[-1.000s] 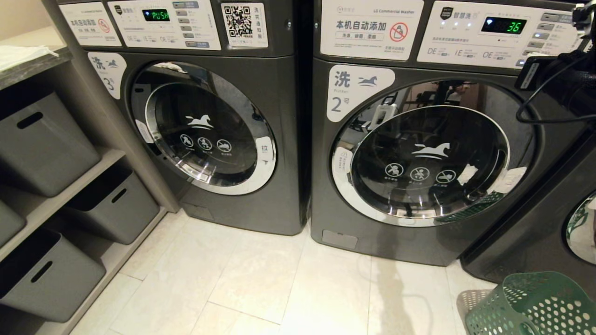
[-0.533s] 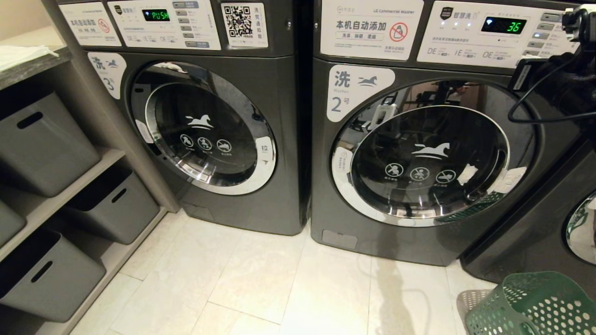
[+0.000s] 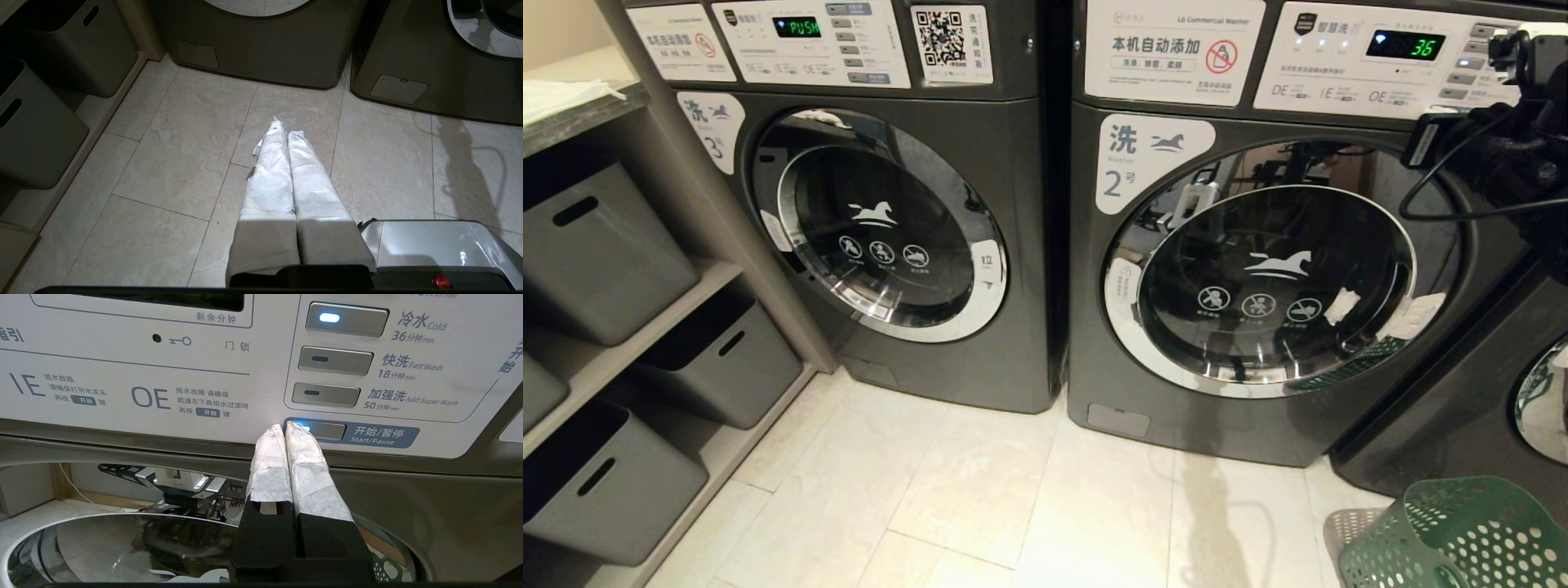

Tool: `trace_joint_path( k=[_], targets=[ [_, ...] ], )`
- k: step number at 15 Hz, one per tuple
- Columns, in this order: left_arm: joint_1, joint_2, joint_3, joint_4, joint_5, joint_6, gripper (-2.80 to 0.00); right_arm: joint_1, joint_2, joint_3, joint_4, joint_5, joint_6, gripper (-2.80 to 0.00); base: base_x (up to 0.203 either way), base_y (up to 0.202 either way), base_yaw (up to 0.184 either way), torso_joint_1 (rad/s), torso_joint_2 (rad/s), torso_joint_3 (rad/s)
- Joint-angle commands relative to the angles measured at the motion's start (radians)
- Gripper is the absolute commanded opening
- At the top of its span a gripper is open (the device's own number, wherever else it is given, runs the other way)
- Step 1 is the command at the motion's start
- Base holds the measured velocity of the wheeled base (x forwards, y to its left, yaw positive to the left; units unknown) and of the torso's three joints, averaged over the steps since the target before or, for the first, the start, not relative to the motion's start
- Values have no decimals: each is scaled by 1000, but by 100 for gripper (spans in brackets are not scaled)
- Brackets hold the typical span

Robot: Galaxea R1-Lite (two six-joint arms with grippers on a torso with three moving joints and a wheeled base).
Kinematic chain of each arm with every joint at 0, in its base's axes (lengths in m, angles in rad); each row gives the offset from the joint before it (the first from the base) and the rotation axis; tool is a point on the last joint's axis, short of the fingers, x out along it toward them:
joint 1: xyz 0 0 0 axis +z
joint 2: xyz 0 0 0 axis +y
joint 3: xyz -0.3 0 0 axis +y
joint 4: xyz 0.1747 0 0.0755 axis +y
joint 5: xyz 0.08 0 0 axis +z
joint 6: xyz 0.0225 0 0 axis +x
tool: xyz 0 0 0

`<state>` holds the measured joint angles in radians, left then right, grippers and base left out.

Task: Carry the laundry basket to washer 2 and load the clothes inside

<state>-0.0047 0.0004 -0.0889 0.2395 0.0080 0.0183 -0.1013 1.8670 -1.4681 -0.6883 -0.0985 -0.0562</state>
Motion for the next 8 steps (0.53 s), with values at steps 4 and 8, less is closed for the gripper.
trace_joint_path(
  k=[4, 8],
  targets=[
    [-1, -2, 0, 1, 0, 0, -280, -3, 12, -9, -5, -3, -1, -280, 0, 0, 0, 0, 0, 0],
    [-1, -2, 0, 1, 0, 0, -280, 1, -85, 84, 9, 8, -2, -280, 0, 0, 0, 0, 0, 0]
  ],
)
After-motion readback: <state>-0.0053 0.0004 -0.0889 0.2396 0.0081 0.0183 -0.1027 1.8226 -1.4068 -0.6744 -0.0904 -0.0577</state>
